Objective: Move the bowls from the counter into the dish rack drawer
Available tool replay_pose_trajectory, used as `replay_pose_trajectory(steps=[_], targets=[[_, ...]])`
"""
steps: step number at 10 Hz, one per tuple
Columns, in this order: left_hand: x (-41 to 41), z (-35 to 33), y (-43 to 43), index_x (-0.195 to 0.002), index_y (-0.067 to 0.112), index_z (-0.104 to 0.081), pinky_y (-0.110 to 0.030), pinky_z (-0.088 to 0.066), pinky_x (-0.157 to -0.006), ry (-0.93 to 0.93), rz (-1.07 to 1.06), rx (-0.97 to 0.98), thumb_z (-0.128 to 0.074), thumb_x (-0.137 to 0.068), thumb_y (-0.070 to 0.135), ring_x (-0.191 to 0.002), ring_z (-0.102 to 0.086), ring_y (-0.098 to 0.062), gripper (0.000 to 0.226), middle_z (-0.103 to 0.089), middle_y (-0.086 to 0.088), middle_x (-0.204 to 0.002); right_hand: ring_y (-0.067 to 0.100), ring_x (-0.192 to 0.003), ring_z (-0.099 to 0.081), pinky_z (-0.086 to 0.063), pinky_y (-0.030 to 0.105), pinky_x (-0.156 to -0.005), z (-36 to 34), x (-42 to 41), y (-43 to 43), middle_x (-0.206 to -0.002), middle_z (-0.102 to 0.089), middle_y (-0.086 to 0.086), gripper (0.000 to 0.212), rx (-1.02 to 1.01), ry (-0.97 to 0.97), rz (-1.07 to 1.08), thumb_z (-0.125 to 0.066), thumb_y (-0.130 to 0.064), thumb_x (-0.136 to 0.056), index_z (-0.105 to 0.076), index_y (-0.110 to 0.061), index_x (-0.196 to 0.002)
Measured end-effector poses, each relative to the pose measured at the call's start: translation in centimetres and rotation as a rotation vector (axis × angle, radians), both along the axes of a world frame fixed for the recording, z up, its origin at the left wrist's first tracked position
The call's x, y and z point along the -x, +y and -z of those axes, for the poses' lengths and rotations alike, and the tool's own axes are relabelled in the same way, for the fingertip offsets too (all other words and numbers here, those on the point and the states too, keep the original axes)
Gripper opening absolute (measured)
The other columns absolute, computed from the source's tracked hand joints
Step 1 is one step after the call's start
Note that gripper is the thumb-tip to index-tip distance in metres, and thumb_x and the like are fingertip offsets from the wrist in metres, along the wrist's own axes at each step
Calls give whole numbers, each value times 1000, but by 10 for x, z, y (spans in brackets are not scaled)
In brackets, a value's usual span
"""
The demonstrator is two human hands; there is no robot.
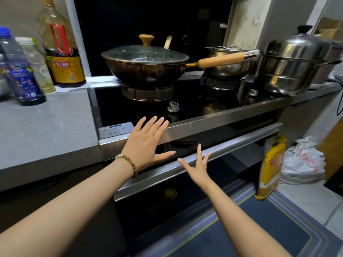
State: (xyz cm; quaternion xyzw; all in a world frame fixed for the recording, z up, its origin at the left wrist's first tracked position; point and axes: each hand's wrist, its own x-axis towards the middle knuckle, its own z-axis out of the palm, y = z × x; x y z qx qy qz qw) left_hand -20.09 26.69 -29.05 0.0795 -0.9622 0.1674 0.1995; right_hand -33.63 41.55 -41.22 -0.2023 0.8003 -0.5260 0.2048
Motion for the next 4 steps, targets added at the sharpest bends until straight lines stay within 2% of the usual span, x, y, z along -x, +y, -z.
replay_pose_trajectory(steps=[1,2,3,4], targets=[[0,-1,0,-149,15,-12,-40,1,-118,0,12,-16,-11,-76,78,-145,-12,-20,96,-19,-3,-157,32,-145,13,-12,56,-116,-5,4,-7,-150,39,1,110,4,-17,-52,-67,-59,-72,22,-56,-136],[1,0,-1,-149,15,-9,-40,2,-117,4,17,-26,-12,-77,78,-146,-9,-20,95,-16,-3,-157,26,-146,14,-9,56,-116,-4,5,-9,-156,27,0,113,38,-27,-81,-68,-56,-73,25,-54,-136],[0,-1,1,-149,15,-9,-40,2,-117,-15,10,-28,-12,-78,77,-146,-8,-20,95,-15,-3,-157,26,-147,5,-12,56,-116,-5,0,-2,-160,13,-1,106,18,-33,-97,-66,-53,-77,18,-49,-141],[-2,-3,1,-149,15,-8,-41,0,-118,-45,-12,-26,-11,-77,77,-146,-9,-21,95,-15,-3,-157,24,-147,-3,-17,49,-116,-20,-6,6,-160,3,-1,95,41,57,-19,-64,-45,-82,4,-40,-148]])
